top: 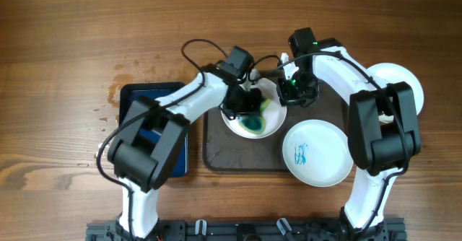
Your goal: Clean dirty plates on tray and stack at the side
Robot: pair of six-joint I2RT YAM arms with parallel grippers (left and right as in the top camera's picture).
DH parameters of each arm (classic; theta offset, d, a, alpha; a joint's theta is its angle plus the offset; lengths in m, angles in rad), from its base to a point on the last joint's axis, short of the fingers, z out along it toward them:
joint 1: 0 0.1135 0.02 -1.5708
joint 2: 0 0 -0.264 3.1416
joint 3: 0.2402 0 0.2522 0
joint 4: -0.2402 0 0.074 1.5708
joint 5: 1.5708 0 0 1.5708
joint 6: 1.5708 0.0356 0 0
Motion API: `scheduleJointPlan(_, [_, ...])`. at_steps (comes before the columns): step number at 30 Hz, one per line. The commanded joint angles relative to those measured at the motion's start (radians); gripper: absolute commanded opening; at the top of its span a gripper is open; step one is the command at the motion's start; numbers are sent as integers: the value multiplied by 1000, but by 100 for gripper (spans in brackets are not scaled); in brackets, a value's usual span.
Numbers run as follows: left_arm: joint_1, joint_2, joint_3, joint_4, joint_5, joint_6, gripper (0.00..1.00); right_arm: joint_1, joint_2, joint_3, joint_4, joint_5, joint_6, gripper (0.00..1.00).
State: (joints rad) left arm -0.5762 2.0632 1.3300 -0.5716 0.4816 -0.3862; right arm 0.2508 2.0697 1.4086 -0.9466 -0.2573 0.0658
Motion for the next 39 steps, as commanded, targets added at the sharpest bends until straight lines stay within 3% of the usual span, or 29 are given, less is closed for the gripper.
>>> scheduleJointPlan(1, [-34,76,17,34,29,-12,4,8,21,-10,-15,24,16,5])
scheduleJointPlan(8, [80,80,17,-187,-378,-93,4,8,21,-10,-15,24,24,5])
scheduleJointPlan(16, [111,80,17,-298,-669,-123,4,8,21,-10,-11,24,40,5])
scheduleJointPlan(18, [103,80,17,-292,-598,-95,4,8,21,-10,-11,24,40,5])
scheduleJointPlan(22, [35,80,17,-248,-200,82,4,8,21,-10,-11,24,40,5])
scheduleJointPlan(27, [-76,80,17,-182,39,79,4,8,21,-10,-12,24,40,5])
scheduleJointPlan(34, [-153,80,17,-89,79,20,4,8,21,-10,-15,24,42,5])
scheduleJointPlan(39, [-86,80,17,-8,-101,-36,4,8,21,-10,-25,24,41,4])
